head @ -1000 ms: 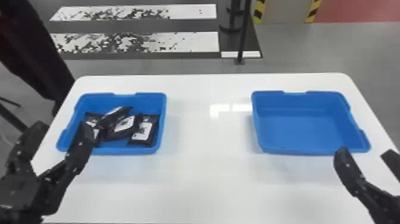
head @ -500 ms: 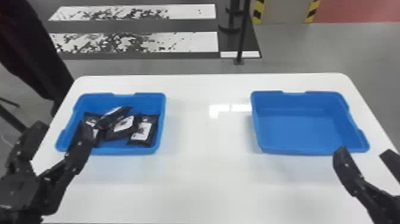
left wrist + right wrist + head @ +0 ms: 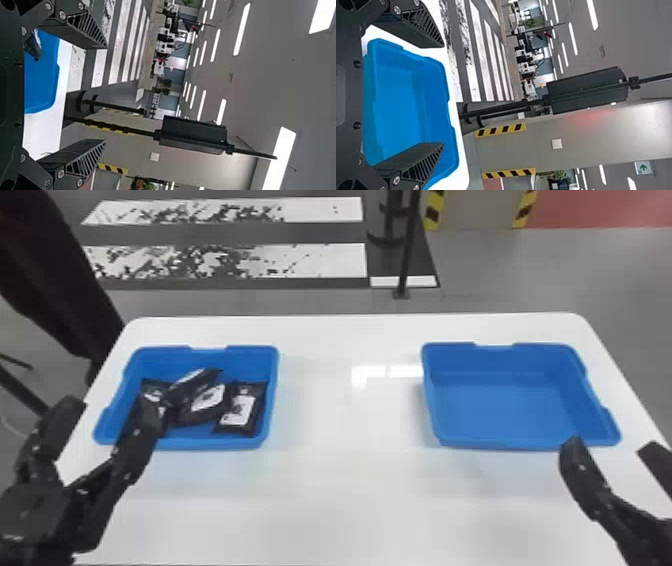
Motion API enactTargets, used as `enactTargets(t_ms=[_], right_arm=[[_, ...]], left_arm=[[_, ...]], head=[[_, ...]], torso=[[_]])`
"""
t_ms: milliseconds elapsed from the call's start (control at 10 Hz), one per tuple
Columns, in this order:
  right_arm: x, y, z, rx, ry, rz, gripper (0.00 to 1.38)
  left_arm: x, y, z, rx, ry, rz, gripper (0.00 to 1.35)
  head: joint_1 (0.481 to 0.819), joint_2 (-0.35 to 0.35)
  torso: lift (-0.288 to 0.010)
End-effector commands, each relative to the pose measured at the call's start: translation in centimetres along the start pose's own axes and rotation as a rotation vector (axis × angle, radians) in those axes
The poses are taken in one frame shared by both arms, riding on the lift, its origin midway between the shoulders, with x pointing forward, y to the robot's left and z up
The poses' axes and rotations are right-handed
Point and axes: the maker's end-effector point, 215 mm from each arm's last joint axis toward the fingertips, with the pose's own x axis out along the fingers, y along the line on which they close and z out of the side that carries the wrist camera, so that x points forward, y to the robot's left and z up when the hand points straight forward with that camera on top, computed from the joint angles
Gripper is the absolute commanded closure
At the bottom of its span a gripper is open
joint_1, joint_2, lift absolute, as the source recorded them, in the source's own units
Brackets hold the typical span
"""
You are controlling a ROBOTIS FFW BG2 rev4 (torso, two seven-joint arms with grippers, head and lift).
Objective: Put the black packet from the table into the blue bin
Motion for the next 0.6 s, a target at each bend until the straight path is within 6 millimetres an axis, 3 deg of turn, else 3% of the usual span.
enactTargets(t_ms=[0, 500], right_arm=[[0.00, 0.02, -0.01, 0.001, 0.000, 0.000, 0.13], [-0.01, -0.02, 0.14, -0.001, -0.005, -0.001, 0.13]], left_arm=[[0.11, -0.48, -0.27, -0.011, 0.006, -0.012, 0.20], [0.16, -0.49, -0.11, -0.014, -0.002, -0.012, 0.20]], head=[[0.695, 0.030], [0.695, 0.019]], torso=[[-0.110], [-0.110]])
